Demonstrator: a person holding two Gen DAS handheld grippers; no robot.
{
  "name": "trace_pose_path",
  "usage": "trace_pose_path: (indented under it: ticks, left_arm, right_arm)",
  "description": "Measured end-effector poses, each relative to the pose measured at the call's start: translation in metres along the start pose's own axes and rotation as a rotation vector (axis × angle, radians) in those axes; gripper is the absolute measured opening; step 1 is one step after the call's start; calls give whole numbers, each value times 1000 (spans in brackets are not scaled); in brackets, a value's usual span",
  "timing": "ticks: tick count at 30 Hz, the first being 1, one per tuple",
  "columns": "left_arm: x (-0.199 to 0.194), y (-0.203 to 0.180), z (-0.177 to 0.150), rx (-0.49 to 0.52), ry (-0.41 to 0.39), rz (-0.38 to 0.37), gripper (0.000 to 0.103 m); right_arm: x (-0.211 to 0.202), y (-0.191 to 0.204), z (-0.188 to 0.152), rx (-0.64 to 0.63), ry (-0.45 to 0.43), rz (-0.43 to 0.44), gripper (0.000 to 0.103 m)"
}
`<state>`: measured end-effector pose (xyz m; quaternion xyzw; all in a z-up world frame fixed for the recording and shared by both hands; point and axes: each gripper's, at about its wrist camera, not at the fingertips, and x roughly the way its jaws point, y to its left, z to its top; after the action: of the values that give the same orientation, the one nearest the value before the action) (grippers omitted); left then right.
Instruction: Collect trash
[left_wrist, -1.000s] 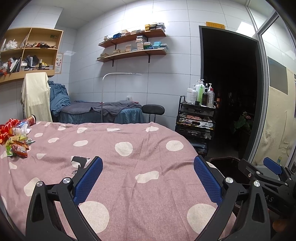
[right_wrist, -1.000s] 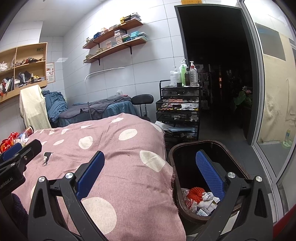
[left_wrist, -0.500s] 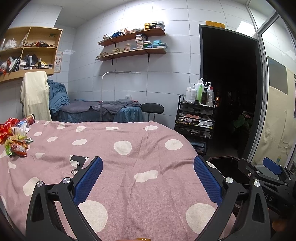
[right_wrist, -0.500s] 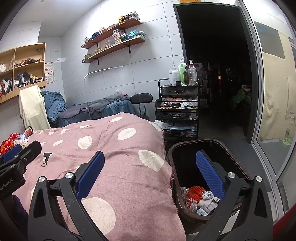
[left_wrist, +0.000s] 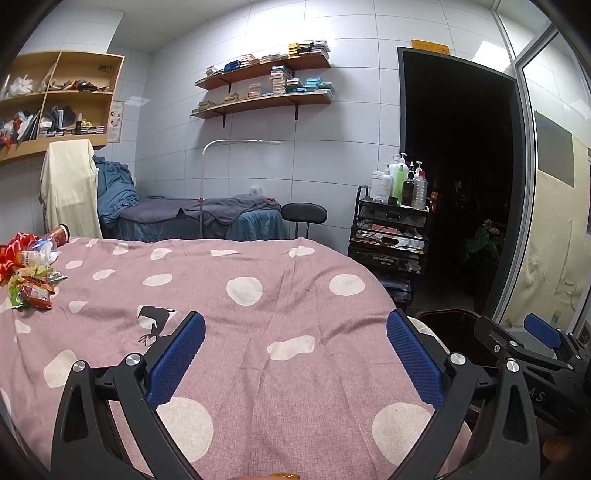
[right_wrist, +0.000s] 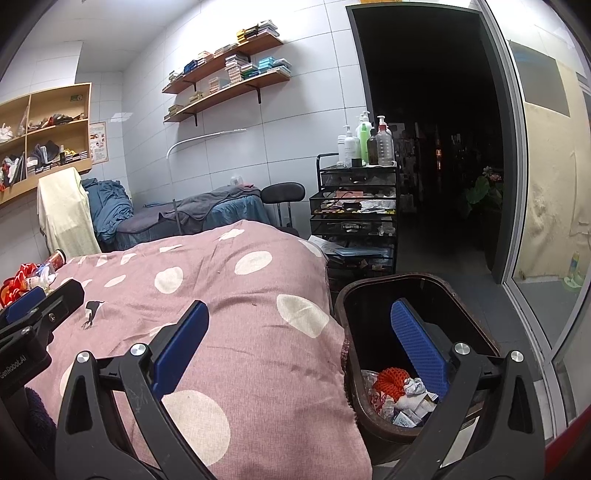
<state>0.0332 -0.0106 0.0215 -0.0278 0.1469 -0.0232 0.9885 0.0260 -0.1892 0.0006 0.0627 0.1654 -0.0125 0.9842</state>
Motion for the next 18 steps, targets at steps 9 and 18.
trace_pose_path:
  ticks: [9, 18]
  left_arm:
    - [0, 0, -2, 2, 2, 0, 98]
    - [0, 0, -1, 1, 0, 0, 98]
  right_arm:
    - [1, 1, -1, 1, 5, -1, 98]
    - [0, 1, -3, 3, 7, -1, 98]
